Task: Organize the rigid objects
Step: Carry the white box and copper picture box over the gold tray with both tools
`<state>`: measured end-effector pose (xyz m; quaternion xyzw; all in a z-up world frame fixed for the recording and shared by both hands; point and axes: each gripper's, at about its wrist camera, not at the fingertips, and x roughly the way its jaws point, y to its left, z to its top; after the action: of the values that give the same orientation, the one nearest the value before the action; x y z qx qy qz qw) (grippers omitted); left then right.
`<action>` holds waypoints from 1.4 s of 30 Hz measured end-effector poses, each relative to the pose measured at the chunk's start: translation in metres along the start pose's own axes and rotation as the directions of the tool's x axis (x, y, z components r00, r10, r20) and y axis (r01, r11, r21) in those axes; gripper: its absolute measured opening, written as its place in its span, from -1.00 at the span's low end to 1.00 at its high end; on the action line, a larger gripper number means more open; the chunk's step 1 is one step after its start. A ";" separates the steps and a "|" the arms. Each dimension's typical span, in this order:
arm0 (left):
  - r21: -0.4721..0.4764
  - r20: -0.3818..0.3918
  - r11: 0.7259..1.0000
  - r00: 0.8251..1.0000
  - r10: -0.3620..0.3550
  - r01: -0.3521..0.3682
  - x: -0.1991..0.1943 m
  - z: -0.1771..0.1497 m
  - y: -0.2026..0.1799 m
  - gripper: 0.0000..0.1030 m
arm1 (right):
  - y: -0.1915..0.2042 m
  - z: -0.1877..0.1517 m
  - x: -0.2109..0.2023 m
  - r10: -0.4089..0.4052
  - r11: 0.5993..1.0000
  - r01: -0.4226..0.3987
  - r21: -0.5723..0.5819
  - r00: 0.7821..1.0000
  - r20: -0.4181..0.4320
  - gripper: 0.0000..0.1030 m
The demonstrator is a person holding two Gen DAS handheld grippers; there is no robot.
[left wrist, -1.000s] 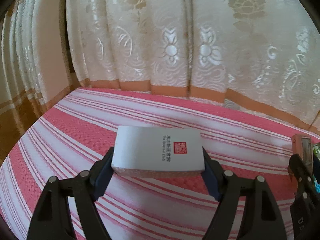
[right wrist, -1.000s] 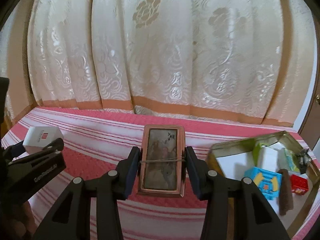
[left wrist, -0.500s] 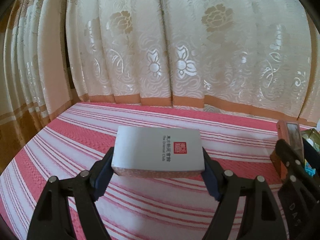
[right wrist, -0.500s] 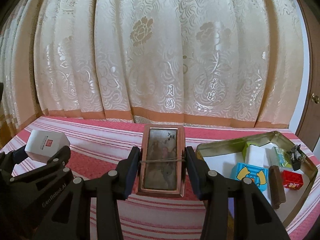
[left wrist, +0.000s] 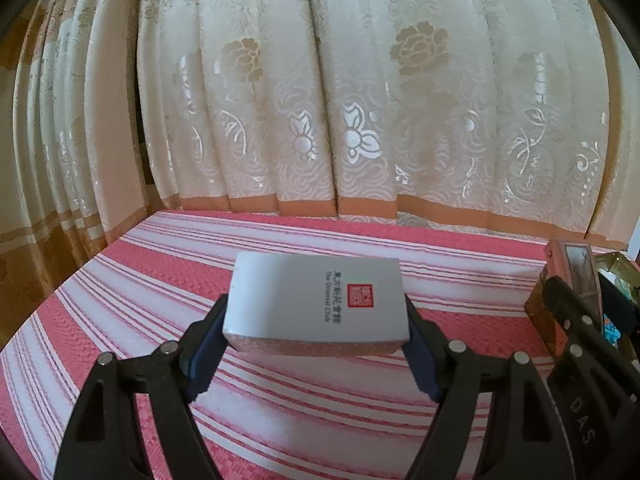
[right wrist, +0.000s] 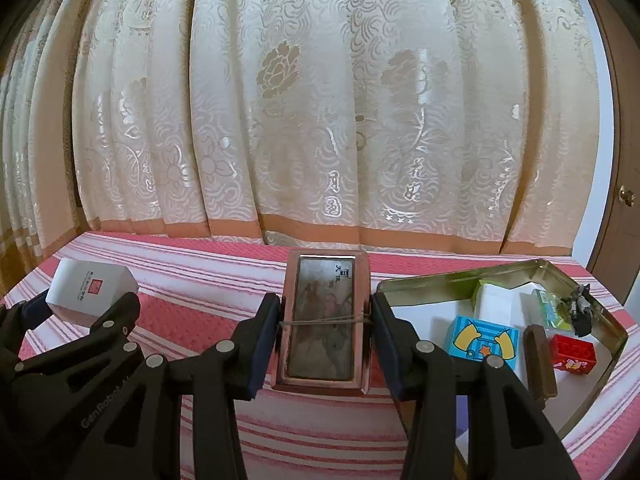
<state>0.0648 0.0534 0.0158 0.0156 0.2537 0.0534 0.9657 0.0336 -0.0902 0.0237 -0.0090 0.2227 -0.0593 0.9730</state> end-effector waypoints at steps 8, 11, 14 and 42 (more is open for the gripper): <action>0.002 0.017 1.000 1.000 0.010 -0.010 -0.006 -0.001 -0.001 0.53 | -0.005 -0.001 -0.005 0.008 1.000 -0.008 -0.003 1.000 0.002 -0.05; -0.003 0.024 1.000 1.000 0.015 -0.015 -0.009 -0.002 -0.001 0.53 | -0.006 -0.002 -0.008 0.011 1.000 -0.011 -0.009 1.000 0.006 -0.05; -0.011 0.020 1.000 1.000 0.006 -0.005 -0.011 -0.003 -0.003 0.53 | -0.008 -0.002 -0.012 0.014 1.000 -0.014 -0.012 1.000 0.010 -0.05; -0.011 0.042 1.000 0.999 -0.023 0.023 -0.033 -0.011 -0.032 0.53 | -0.036 -0.002 -0.034 0.007 1.000 -0.008 0.010 0.998 0.060 -0.05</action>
<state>0.0339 0.0183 0.0207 0.0080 0.2331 0.0434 0.9715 -0.0014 -0.1224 0.0381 -0.0047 0.1934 -0.0564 0.9795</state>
